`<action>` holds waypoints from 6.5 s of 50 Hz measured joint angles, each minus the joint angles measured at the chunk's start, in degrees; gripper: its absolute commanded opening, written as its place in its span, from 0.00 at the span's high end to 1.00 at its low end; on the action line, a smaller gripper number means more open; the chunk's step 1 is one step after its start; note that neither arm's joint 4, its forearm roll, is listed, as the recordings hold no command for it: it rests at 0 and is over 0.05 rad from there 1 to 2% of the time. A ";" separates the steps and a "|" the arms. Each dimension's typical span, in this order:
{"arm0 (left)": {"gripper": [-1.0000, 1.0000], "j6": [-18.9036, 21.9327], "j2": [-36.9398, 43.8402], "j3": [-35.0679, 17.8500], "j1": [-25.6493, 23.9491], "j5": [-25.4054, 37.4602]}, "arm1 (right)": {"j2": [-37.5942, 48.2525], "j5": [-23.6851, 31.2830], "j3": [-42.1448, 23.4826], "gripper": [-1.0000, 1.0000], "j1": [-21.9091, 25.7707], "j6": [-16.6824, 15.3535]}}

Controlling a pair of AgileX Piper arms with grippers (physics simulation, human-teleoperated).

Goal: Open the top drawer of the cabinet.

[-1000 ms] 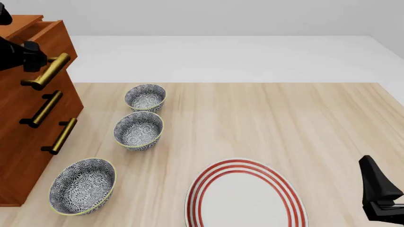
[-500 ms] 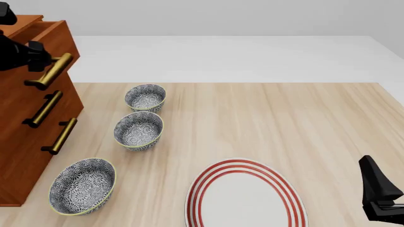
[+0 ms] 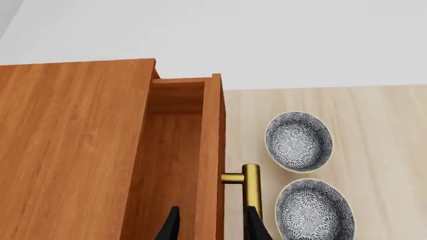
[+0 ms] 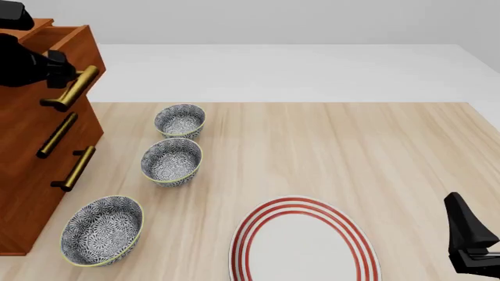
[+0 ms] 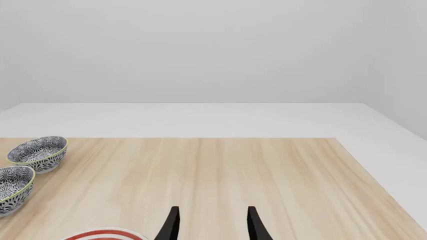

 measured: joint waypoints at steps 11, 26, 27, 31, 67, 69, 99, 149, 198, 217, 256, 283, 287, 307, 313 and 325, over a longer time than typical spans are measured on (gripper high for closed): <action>0.00 0.23 0.49 -0.61 -1.20 0.58 | 0.00 0.00 0.00 0.00 0.00 0.00; 0.00 0.30 1.58 -1.76 -3.48 1.10 | 0.00 0.00 0.00 0.00 0.00 0.00; 0.00 0.31 1.63 -1.80 -3.62 1.10 | 0.00 0.00 0.00 0.00 0.00 0.00; 0.00 0.33 1.79 -1.98 -4.15 1.16 | 0.00 0.00 0.00 0.00 0.00 0.00; 0.00 -1.60 1.85 -1.93 -9.52 0.75 | -0.38 3.85 -3.48 0.00 0.27 -0.02; 0.00 -1.84 1.86 -1.94 -9.87 0.74 | -0.38 3.88 -3.51 0.00 0.27 -0.02; 0.00 -4.73 2.23 -2.19 -14.78 0.37 | -0.42 5.22 -4.83 0.00 0.30 -0.01; 0.00 -10.26 3.01 -2.50 -20.42 -1.11 | -0.16 1.65 -1.44 0.00 0.28 0.08; 0.00 -13.81 3.20 -2.11 -22.61 -2.97 | -0.16 1.62 -1.41 0.00 0.28 0.08; 0.00 -13.15 3.12 -2.16 -22.75 -2.54 | -0.16 1.62 -1.41 0.00 0.28 0.08; 0.00 -9.91 0.12 -1.58 -23.68 3.54 | -0.16 1.62 -1.41 0.00 0.28 0.08; 0.00 -8.48 -2.73 -4.83 -24.18 6.93 | -0.16 1.62 -1.41 0.00 0.28 0.08; 0.00 -8.24 -3.27 -5.41 -24.39 7.29 | -0.16 1.62 -1.41 0.00 0.28 0.08; 0.00 -7.62 -6.44 -6.42 -25.86 8.52 | -0.16 1.62 -1.41 0.00 0.28 0.08; 0.00 -7.53 -7.63 -6.30 -26.50 8.83 | -0.16 1.62 -1.41 0.00 0.28 0.08; 0.00 -7.15 -10.13 -6.89 -27.66 10.02 | -0.16 1.62 -1.41 0.00 0.28 0.08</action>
